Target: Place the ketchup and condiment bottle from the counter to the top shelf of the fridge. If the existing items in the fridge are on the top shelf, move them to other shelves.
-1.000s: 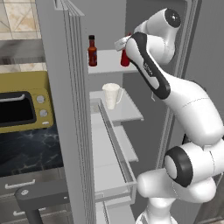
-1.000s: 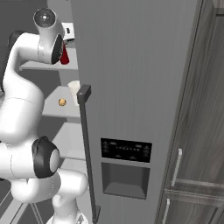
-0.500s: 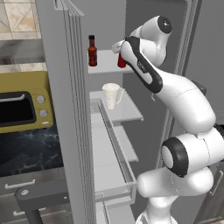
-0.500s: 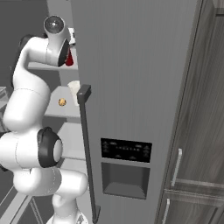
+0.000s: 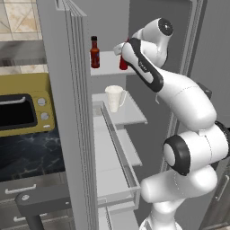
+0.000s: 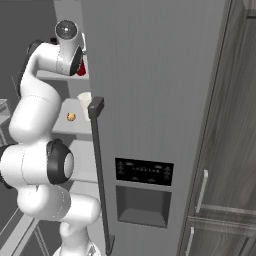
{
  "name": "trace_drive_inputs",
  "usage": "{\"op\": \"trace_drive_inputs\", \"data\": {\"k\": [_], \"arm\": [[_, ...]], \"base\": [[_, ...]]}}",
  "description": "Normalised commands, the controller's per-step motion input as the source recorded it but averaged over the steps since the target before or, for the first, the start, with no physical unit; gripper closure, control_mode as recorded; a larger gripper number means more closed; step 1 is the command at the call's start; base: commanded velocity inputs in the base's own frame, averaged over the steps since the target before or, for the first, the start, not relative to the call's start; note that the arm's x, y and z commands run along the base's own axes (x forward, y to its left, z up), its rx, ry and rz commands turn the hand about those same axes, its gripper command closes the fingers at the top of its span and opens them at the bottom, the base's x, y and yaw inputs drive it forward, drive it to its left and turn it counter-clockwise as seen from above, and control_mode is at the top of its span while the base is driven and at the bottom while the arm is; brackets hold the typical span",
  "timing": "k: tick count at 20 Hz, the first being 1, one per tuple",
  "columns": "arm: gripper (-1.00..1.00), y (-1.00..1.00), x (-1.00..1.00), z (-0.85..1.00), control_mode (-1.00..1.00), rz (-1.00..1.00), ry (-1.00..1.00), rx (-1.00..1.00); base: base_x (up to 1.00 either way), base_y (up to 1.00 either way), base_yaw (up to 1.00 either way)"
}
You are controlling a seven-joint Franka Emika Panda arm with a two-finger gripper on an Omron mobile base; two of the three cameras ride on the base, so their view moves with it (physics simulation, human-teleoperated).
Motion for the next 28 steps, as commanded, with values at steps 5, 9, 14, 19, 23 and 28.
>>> {"op": "trace_drive_inputs", "data": {"k": [5,9,14,19,23,28], "arm": [[1.00,0.00,0.13,-0.14,-1.00,0.00,0.00,0.00],[-1.00,0.00,0.00,-0.01,-1.00,0.00,0.00,0.00],[-1.00,0.00,0.00,0.00,-1.00,0.00,0.00,0.00],[-1.00,0.00,0.00,0.00,-1.00,0.00,0.00,0.00],[-1.00,0.00,-0.10,0.00,-1.00,0.00,0.00,0.00],[-1.00,0.00,-0.13,0.00,-1.00,0.00,-0.02,0.01]], "base": [[0.00,0.00,0.00],[0.00,0.00,0.00],[0.00,0.00,0.00],[0.00,0.00,0.00],[0.00,0.00,0.00],[0.00,0.00,0.00]]}}
